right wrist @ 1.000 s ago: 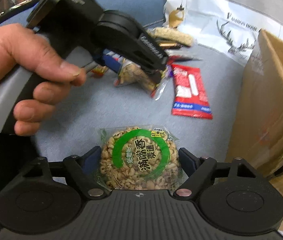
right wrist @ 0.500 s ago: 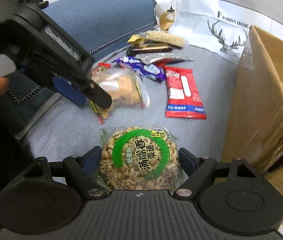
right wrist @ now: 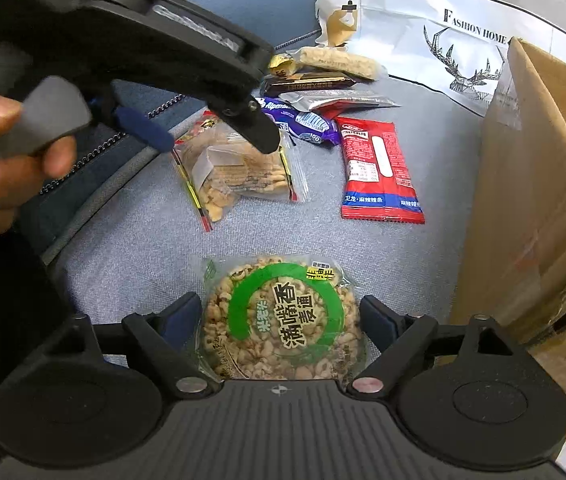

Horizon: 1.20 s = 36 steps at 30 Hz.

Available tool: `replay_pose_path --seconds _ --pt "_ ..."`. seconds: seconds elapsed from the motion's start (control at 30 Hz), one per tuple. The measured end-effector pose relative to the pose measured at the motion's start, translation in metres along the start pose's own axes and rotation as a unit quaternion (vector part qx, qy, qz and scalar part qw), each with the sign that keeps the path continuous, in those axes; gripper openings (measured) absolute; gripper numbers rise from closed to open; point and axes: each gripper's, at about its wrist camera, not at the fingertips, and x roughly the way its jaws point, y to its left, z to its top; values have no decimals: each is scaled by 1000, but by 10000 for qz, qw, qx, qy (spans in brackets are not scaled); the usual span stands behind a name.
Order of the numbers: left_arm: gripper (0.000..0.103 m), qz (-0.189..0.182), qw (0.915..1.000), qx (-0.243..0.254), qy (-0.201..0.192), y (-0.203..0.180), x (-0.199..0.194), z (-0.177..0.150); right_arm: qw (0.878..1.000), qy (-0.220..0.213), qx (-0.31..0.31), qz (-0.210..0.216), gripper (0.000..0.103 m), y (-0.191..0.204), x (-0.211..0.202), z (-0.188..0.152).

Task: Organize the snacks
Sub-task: 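Grasp the clear cookie bag with the left tool while the right tool holds the peanut pack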

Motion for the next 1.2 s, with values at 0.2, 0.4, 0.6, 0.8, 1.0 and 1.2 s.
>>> replay_pose_path --seconds 0.2,0.4,0.6,0.8,1.0,1.2 --pt "99 -89 9973 676 277 -21 18 0 10000 11 -12 -2 88 1 1 0" --pt "85 -51 9953 738 619 -24 29 -5 10000 -14 -25 -50 88 3 1 0" --pt "59 -242 9979 399 438 -14 20 -3 9998 -153 -38 -127 83 2 -3 0" --pt "59 -421 9974 349 475 -13 15 -3 9992 -386 1 -91 82 1 -10 2" --pt "65 -310 9954 544 732 -18 27 -5 9999 -89 -78 -116 85 4 -1 0" --pt "64 -276 9960 525 671 -17 27 -5 9999 -73 -40 -101 85 3 -1 0"
